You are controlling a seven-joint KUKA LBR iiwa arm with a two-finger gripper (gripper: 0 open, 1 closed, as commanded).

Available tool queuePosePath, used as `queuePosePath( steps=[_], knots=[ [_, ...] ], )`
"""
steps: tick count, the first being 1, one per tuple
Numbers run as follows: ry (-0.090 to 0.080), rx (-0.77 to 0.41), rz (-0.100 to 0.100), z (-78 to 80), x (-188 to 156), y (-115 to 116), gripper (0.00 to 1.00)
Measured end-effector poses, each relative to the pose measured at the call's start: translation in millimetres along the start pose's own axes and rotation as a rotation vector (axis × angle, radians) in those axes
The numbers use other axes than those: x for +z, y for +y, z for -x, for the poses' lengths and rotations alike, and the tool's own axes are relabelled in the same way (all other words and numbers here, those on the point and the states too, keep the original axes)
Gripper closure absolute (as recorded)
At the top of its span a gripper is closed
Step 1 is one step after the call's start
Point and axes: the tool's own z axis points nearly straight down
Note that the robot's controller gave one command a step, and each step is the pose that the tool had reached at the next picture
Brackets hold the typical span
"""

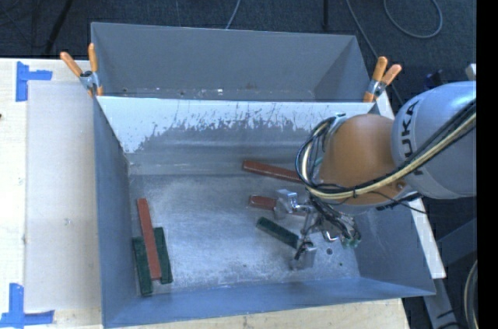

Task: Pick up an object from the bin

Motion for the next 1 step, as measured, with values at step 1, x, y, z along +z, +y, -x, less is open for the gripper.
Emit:
queuePosePath(
  steps=[1],
  knots=[
    [0.002,0.005,0.001,0.4,-0.2,0.1,0.0]
  ],
)
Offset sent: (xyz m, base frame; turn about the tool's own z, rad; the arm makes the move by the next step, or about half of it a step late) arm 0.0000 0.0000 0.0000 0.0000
